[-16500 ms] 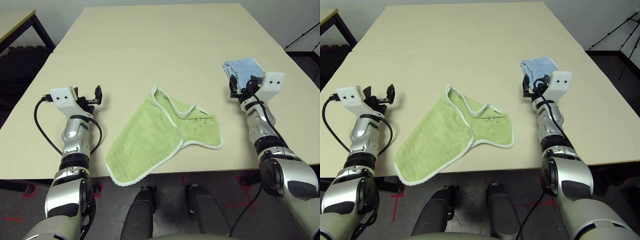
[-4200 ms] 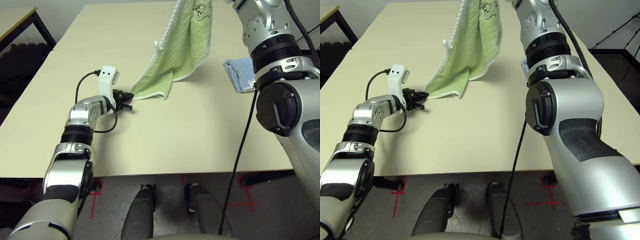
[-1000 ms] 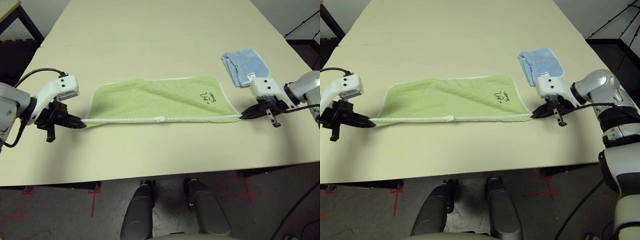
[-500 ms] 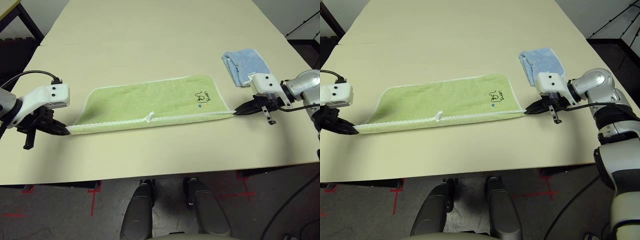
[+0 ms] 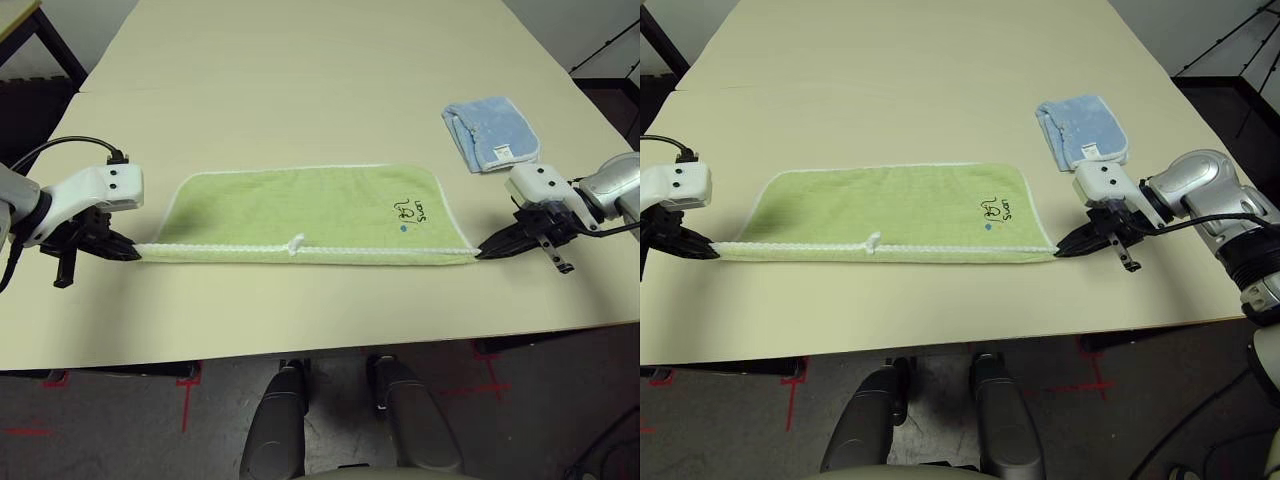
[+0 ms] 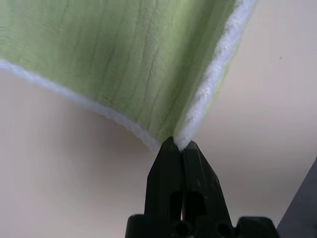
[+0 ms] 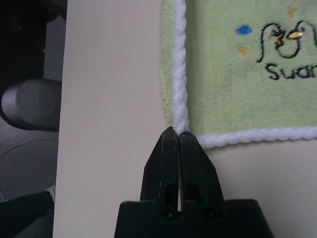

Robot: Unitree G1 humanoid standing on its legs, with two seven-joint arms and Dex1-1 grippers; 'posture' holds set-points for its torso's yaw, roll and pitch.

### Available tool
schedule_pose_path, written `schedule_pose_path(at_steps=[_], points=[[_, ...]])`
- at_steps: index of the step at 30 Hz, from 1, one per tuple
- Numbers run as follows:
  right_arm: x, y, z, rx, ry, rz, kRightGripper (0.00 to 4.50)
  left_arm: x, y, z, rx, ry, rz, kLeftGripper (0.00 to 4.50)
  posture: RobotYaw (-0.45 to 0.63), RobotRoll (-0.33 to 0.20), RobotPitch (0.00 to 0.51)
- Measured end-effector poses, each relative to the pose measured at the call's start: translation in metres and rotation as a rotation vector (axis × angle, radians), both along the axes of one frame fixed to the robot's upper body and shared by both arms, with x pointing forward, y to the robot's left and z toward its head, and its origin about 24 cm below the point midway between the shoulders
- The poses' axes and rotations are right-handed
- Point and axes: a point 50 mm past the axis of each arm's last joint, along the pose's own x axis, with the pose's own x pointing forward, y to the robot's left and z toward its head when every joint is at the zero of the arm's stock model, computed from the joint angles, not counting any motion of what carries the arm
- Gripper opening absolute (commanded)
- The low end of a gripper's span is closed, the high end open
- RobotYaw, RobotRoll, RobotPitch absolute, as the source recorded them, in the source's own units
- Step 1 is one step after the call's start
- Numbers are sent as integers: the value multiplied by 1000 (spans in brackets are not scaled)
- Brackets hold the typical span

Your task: Fold the towel and set it aside.

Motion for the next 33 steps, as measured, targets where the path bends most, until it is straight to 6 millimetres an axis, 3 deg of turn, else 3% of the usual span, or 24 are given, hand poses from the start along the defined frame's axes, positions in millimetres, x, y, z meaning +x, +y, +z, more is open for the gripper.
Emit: schedule_pose_path(at_steps=[6,12,23,33], points=[[11,0,10,47,-26,-56,0,10,-2,15,-3,-44,20,35,23,0,198],[25,2,12,124,-62,-130,0,26,-5,17,-12,-65,44,35,11,0,196],[54,15,9,87,-344,-305,0,45,-4,18,12,-150,121,35,18,0,194],[70,32,24,95,-497,-372,0,55,4,14,31,-234,189,35,23,0,193]])
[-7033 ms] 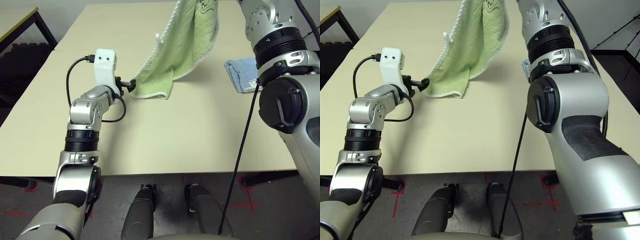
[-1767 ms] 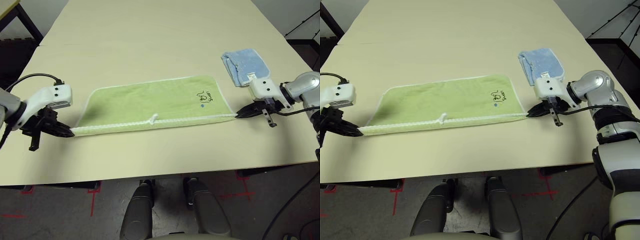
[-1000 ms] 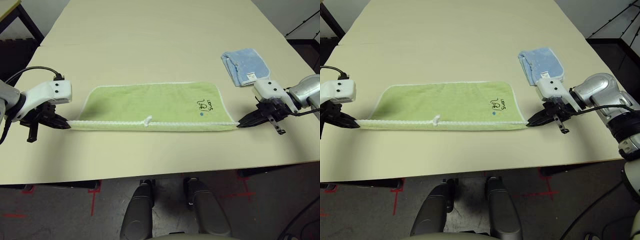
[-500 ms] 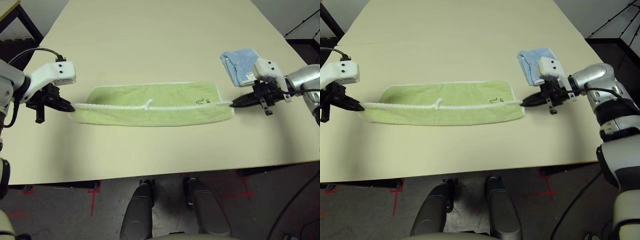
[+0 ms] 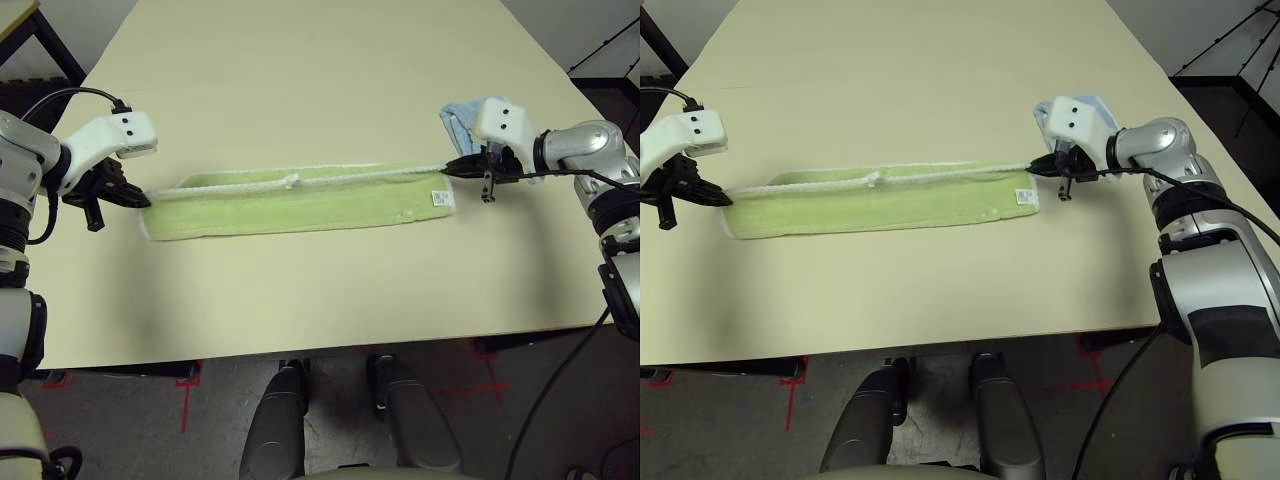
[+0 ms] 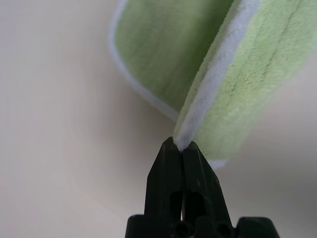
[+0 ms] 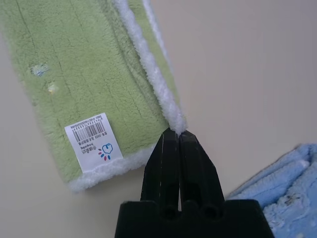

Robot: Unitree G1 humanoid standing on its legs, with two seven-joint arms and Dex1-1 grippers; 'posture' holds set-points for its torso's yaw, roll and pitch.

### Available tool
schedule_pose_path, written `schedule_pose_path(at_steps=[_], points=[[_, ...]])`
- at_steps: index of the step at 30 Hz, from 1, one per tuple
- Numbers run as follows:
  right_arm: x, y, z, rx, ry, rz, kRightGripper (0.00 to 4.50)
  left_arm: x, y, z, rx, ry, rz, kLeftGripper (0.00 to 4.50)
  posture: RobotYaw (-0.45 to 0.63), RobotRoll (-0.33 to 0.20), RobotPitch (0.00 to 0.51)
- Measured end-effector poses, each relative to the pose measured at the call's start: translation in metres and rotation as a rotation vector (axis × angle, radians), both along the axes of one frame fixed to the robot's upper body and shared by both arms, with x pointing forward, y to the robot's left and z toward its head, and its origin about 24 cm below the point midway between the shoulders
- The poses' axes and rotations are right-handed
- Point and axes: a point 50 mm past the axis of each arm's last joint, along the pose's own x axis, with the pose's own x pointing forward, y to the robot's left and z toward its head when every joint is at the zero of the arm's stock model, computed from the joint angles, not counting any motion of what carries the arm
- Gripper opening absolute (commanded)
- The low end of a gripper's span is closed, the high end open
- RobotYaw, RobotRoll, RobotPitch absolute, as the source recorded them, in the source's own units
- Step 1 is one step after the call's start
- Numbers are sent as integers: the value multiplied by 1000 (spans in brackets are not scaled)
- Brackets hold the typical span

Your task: Fold the towel and set it aside.

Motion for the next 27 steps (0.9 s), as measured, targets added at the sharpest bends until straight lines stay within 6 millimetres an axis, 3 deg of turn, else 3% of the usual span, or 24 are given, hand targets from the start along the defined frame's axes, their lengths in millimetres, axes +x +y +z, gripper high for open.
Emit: schedule_pose_path(at_steps=[9,22,24,27], points=[[3,0,-10,-63,22,-44,0,18,-3,-6,22,-150,15,35,22,0,192],[7,4,-12,-71,-10,-96,0,24,-4,-16,51,-182,21,35,22,0,188],[7,4,-13,-75,-3,-100,0,26,-5,-17,59,-197,20,446,21,0,187],[7,3,-14,-84,5,-112,810,27,-4,-17,85,-230,36,1424,21,0,186]])
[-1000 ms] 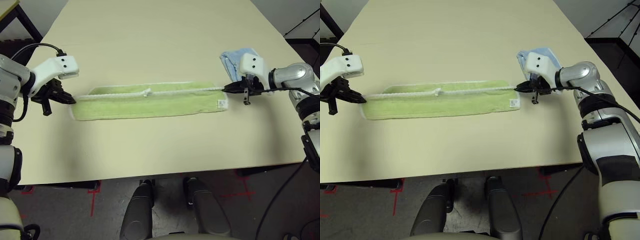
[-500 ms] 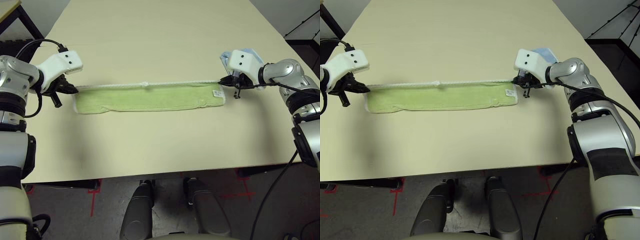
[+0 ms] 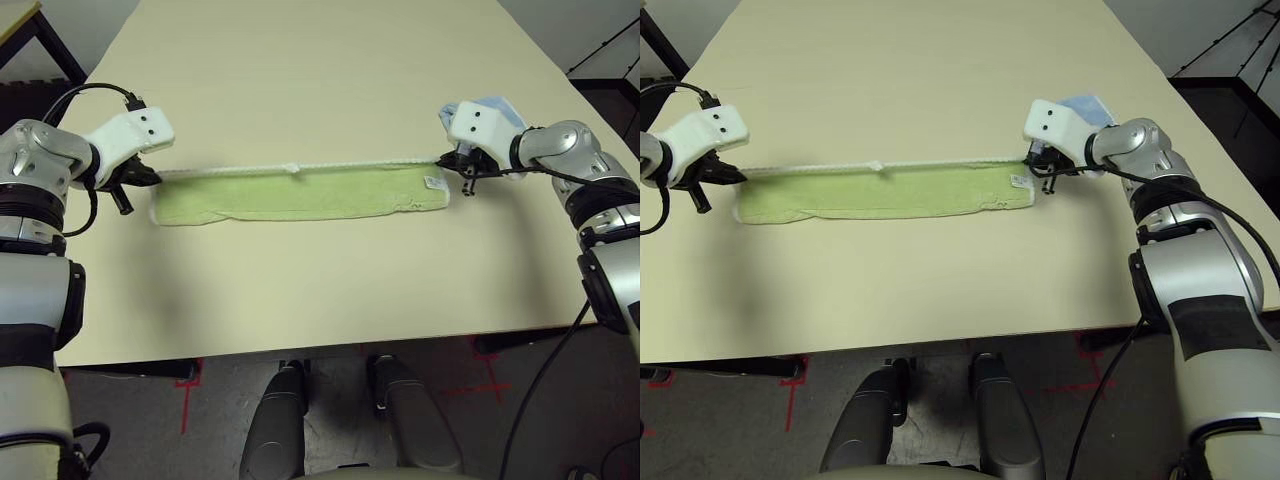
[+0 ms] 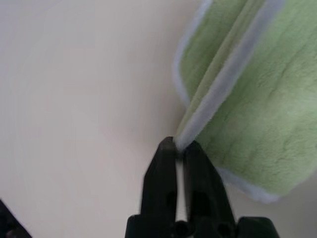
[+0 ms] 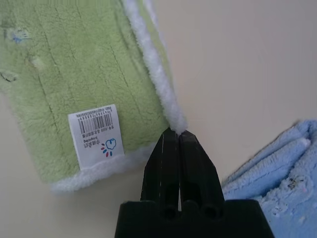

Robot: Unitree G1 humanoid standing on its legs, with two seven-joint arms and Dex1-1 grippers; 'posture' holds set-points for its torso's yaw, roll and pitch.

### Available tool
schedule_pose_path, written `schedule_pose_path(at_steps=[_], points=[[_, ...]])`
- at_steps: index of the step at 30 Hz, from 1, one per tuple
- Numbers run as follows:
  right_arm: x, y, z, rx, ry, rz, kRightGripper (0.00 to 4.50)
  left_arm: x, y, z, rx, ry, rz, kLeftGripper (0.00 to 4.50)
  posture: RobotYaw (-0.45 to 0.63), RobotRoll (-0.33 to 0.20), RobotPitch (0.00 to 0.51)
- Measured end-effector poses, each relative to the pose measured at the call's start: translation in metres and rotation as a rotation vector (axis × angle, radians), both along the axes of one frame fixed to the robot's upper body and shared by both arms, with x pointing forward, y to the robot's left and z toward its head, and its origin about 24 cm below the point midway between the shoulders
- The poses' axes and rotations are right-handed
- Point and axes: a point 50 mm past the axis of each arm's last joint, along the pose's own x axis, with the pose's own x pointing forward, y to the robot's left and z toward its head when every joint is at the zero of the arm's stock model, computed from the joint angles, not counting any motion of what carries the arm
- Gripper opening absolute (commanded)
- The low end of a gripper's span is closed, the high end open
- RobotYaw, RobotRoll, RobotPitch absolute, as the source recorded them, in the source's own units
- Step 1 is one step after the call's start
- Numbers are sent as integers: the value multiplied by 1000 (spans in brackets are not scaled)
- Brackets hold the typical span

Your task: Fold the towel and set it aside.

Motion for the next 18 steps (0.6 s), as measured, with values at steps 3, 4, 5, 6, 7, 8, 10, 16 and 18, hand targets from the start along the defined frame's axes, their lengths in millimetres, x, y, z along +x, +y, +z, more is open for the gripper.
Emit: schedule_pose_path(at_steps=[3,4,5,6,7,8,10,16,18], points=[[0,-2,2,29,-5,-17,1815,1,1,2,12,-44,14,2481,19,0,185],[0,-2,3,42,-12,-21,2280,2,1,3,18,-67,17,2969,19,0,185],[1,-3,4,50,-20,-27,2656,2,2,5,23,-82,17,3332,19,0,184],[1,-4,5,56,-31,-35,3046,2,2,8,27,-95,17,3761,20,0,184],[1,-6,7,67,-44,-43,3384,2,3,11,29,-107,16,4098,20,0,184],[1,-8,9,72,-55,-48,3764,1,4,14,31,-115,17,4487,20,0,185],[0,-11,13,108,-78,-63,4489,-2,8,17,27,-118,22,4500,21,0,185],[0,-10,40,507,-172,-44,4489,-6,-1,32,-352,-94,-7,4500,24,0,184],[-1,-5,45,714,-131,14,4489,-2,-22,42,-610,-117,-122,4500,25,0,186]])
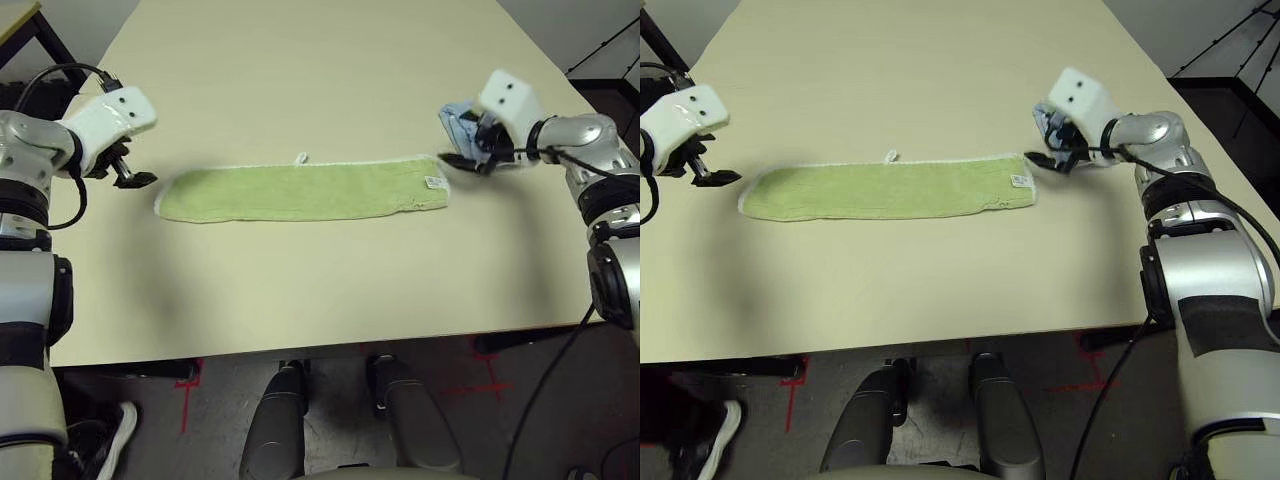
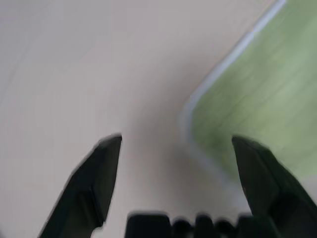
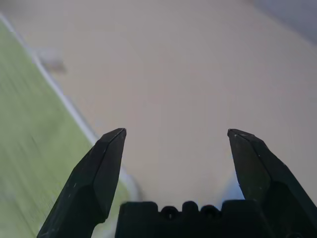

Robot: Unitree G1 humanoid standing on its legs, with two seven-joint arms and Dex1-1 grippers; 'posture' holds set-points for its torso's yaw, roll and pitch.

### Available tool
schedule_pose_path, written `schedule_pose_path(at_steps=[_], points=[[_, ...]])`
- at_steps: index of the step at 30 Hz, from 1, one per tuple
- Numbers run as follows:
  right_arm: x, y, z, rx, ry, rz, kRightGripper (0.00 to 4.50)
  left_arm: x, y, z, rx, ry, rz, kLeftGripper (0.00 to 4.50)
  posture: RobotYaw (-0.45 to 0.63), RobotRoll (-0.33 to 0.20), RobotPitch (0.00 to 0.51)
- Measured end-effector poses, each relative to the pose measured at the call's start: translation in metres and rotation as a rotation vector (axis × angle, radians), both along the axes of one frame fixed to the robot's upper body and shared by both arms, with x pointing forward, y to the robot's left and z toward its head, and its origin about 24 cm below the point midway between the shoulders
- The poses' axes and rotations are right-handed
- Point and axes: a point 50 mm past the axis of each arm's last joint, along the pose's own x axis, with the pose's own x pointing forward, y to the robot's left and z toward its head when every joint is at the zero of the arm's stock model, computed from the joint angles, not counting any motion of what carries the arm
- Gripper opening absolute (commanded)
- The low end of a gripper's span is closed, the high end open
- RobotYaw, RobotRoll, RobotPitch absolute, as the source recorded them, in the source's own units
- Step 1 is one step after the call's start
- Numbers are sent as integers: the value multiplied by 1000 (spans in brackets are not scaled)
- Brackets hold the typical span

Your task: Fold the towel and set it aside.

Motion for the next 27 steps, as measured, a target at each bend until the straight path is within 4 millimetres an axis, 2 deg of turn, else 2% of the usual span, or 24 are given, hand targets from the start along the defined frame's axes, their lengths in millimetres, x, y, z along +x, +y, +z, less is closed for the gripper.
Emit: schedule_pose_path(at_steps=[2,4,8,11,16,21,24,27], points=[[-2,9,1,165,39,109,4489,4,-23,12,-208,-126,-118,4500,25,0,186],[-5,11,-5,234,69,172,4489,2,-29,8,-285,-222,-140,4500,25,0,187],[-11,4,-32,296,152,196,4489,-10,-29,-29,-374,-217,-121,4500,28,0,188],[-13,9,-38,316,166,219,4489,-23,-35,-51,-359,-188,-156,4500,28,0,188],[-14,12,-35,283,137,247,4489,-37,-39,-69,-280,-206,-227,4500,34,0,193],[-19,11,-44,202,169,302,4489,-42,-39,-85,-263,-153,-285,4500,25,0,195],[-24,4,-43,150,197,334,4489,-44,-38,-87,-227,-158,-354,4500,13,0,196],[-30,-12,-44,137,286,322,4489,-46,-39,-91,-165,-133,-443,4500,2,0,197]])
